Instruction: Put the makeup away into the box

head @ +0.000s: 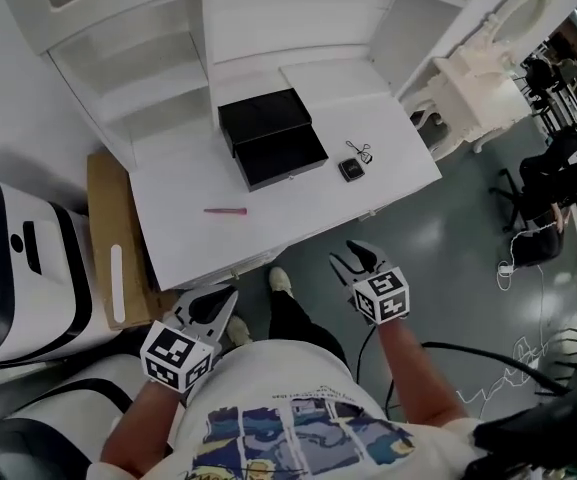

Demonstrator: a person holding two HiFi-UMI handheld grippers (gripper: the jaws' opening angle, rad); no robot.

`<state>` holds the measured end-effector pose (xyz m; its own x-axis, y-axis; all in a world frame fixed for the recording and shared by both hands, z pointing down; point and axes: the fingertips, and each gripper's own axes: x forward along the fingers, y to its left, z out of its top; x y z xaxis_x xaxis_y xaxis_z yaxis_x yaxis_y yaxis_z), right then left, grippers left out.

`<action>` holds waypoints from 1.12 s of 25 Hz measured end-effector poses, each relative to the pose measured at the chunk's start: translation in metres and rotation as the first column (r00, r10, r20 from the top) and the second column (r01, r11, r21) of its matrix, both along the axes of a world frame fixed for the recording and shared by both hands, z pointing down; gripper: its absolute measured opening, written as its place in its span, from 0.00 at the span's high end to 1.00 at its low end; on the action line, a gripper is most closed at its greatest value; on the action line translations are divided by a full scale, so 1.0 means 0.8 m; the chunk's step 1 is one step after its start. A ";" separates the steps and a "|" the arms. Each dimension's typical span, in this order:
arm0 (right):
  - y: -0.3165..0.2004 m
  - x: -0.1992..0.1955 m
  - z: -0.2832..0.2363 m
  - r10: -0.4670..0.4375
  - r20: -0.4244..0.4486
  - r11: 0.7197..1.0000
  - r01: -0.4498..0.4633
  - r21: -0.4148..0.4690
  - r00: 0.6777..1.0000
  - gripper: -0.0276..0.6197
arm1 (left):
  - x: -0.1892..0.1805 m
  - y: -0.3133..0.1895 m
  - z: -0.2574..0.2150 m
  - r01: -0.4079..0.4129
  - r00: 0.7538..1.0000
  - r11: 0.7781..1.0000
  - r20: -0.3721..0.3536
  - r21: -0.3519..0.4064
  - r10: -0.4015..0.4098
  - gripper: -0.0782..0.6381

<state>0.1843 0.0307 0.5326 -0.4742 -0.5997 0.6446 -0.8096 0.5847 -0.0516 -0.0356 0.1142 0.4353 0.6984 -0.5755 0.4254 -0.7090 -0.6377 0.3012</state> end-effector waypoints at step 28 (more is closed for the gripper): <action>-0.312 0.110 0.186 0.014 -0.123 0.980 -0.038 -0.194 0.992 0.45 | 0.057 -0.213 0.003 0.198 0.971 0.979 0.147 -0.047 -0.190 0.87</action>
<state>0.2726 -0.2190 0.6817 -0.3721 -0.4673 0.8020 -0.8315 0.5517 -0.0644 0.0098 -0.0562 0.4375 0.5065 -0.6642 0.5498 -0.8554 -0.4673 0.2234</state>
